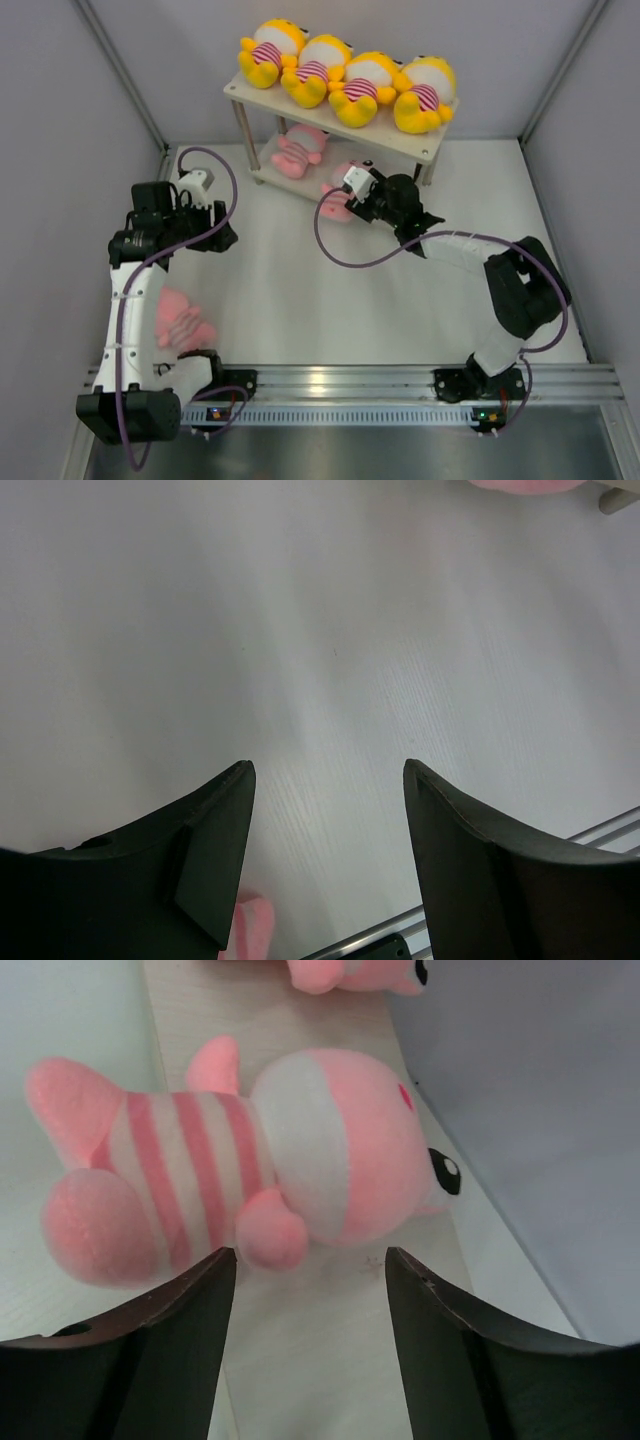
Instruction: Place and organize the stuffed toys onto the shelf
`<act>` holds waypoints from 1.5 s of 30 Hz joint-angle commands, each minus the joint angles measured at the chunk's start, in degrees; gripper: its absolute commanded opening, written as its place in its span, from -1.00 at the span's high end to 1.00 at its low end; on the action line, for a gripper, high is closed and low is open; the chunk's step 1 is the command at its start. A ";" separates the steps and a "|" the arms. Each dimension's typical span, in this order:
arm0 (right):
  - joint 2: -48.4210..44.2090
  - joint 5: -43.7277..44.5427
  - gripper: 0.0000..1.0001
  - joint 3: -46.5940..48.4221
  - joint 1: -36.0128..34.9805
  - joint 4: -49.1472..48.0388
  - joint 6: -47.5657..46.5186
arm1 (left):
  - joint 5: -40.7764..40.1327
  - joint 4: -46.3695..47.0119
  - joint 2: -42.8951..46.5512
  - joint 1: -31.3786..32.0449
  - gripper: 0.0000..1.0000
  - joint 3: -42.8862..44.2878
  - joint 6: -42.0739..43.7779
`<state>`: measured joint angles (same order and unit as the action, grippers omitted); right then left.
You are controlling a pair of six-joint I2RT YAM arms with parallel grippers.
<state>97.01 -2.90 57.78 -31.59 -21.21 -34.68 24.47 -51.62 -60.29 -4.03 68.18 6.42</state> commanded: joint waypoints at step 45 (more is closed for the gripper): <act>11.25 -5.27 1.00 21.92 -0.93 17.51 -11.46 | -0.56 -0.33 -2.28 0.08 -0.33 -0.86 2.64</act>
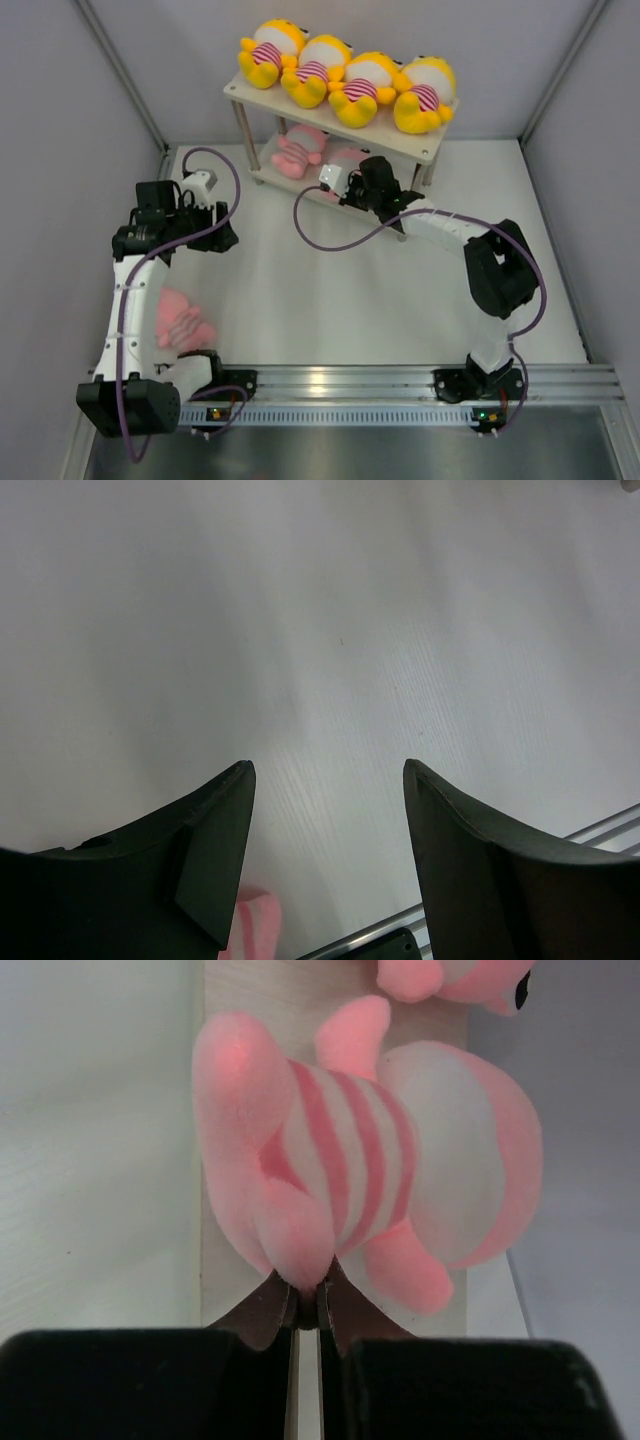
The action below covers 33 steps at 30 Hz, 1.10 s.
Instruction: Place and organize the stuffed toys onto the shelf
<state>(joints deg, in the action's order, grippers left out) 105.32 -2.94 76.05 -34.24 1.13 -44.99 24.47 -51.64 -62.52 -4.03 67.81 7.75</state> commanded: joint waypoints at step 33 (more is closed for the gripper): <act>-0.28 -5.32 -0.24 -0.20 1.37 -10.09 4.30 | -26.97 -2.24 -4.37 0.08 -0.46 -5.93 10.87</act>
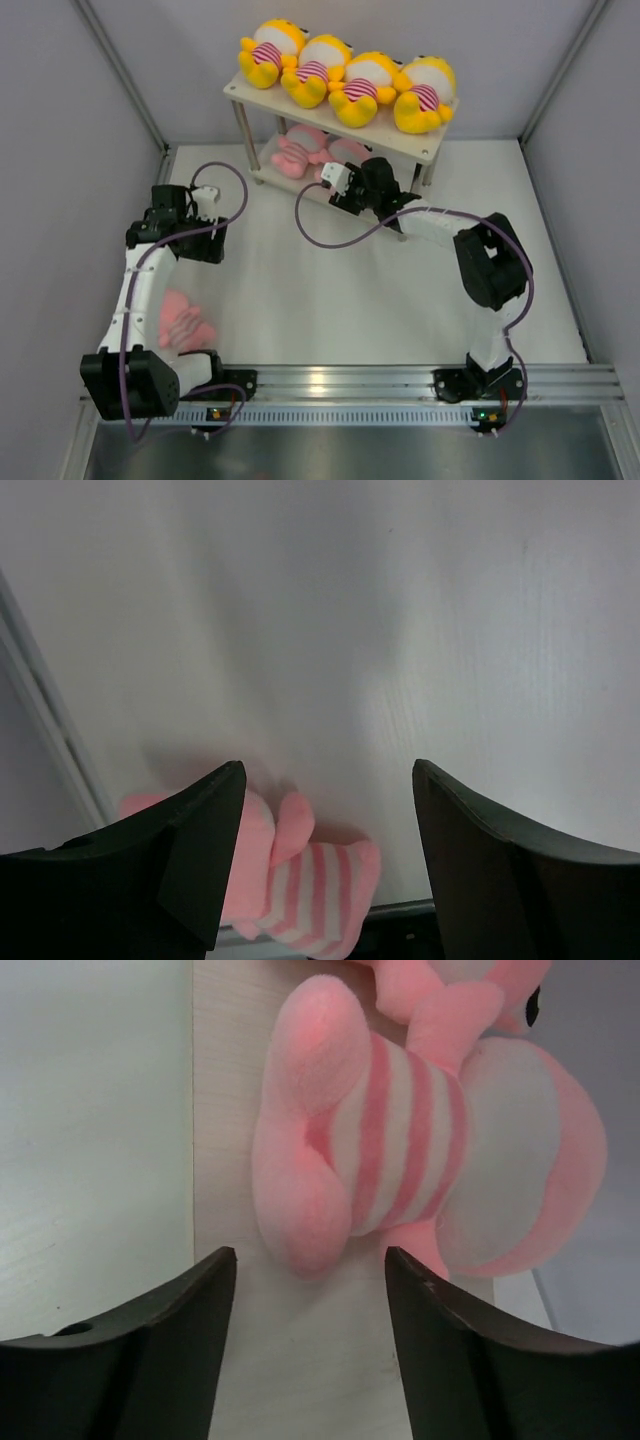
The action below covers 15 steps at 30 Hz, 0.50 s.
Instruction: Place and organize the stuffed toys onto the shelf
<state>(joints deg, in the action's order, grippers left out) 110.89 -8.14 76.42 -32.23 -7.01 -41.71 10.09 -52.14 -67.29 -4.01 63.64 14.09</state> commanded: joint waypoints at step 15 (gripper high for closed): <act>-12.28 6.47 -0.50 -2.77 -5.74 1.20 1.99 | -15.71 0.28 -3.37 -19.36 -0.65 -10.55 17.10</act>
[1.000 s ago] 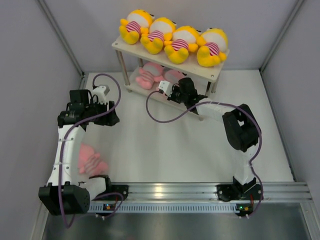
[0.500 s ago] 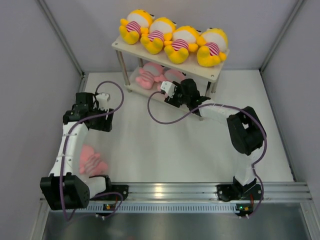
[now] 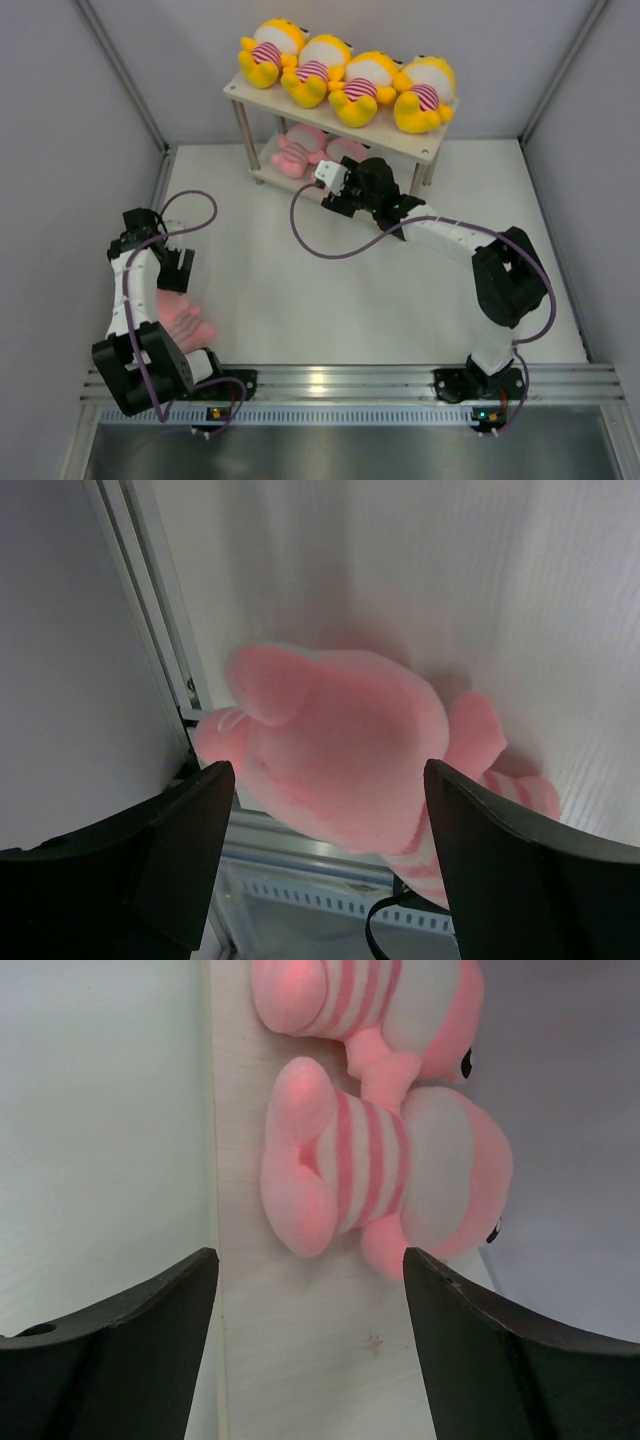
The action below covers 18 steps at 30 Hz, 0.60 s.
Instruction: Place and organize the stuffed toys onto the shelf
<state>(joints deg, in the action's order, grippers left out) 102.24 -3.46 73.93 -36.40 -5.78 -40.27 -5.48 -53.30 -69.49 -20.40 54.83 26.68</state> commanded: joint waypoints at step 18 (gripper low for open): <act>-11.53 1.88 -0.51 -4.32 -4.29 -2.12 1.95 | 7.93 1.18 -5.66 -8.07 1.00 -6.67 7.51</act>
<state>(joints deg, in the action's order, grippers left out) 94.41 -1.54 70.70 -39.90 -4.80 -39.35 -0.69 -51.20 -76.49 -28.27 48.53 33.47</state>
